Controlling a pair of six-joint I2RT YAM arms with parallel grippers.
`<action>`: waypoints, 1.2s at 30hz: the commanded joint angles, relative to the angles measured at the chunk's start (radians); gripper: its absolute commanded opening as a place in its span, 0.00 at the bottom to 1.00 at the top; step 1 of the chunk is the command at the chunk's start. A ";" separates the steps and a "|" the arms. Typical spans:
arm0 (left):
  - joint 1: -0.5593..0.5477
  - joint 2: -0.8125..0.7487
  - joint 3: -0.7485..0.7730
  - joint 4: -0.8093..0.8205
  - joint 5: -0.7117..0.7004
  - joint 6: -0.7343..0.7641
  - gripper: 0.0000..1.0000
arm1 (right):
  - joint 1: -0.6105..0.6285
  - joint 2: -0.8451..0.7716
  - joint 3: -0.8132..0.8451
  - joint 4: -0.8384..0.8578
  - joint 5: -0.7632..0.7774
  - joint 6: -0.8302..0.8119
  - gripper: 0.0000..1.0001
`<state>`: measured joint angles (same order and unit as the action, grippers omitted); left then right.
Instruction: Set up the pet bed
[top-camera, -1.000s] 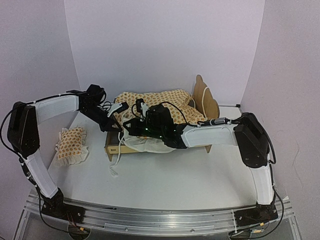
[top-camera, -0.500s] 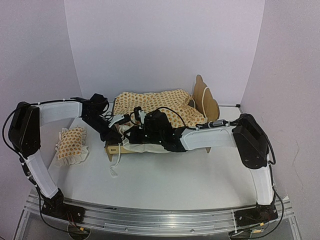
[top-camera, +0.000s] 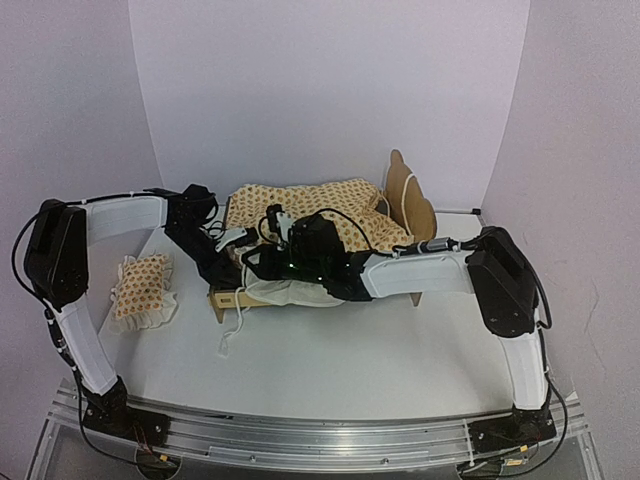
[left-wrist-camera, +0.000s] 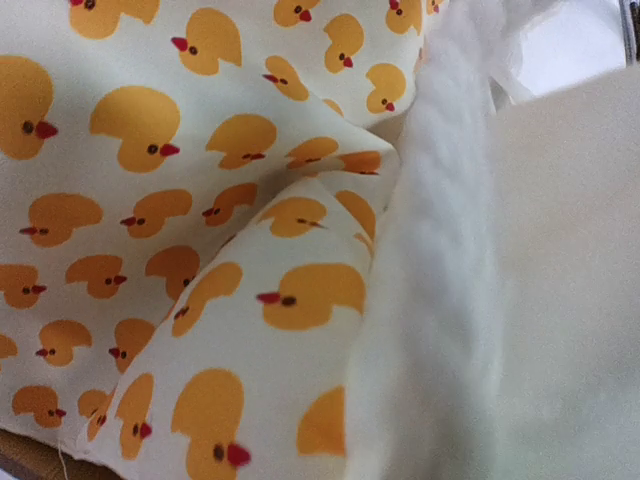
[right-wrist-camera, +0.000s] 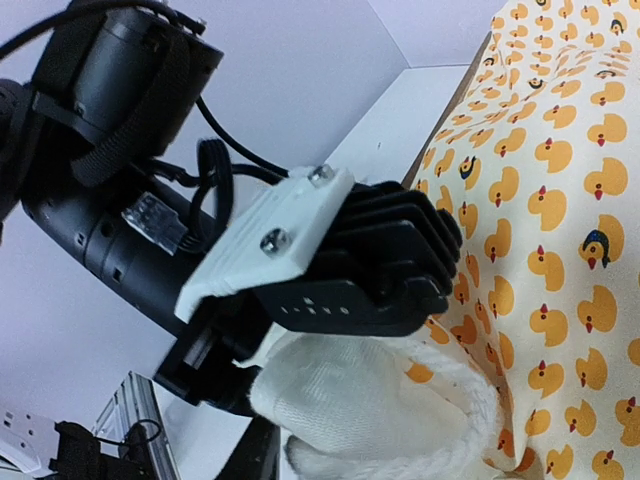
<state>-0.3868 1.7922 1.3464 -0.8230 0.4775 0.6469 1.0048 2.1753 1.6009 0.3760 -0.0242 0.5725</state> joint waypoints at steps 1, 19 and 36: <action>0.006 -0.090 0.060 -0.132 -0.057 -0.002 0.55 | 0.012 -0.104 0.005 -0.043 0.012 -0.067 0.27; -0.052 -0.055 -0.013 -0.121 -0.144 0.223 0.67 | 0.061 -0.437 -0.297 -0.279 0.075 -0.170 0.48; -0.087 0.029 -0.147 -0.015 -0.210 0.230 0.38 | 0.146 -0.104 -0.522 0.303 0.220 -0.295 0.39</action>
<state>-0.4653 1.7481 1.2725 -0.8179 0.3126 0.8782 1.1545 1.9595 1.0034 0.4973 0.0979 0.3177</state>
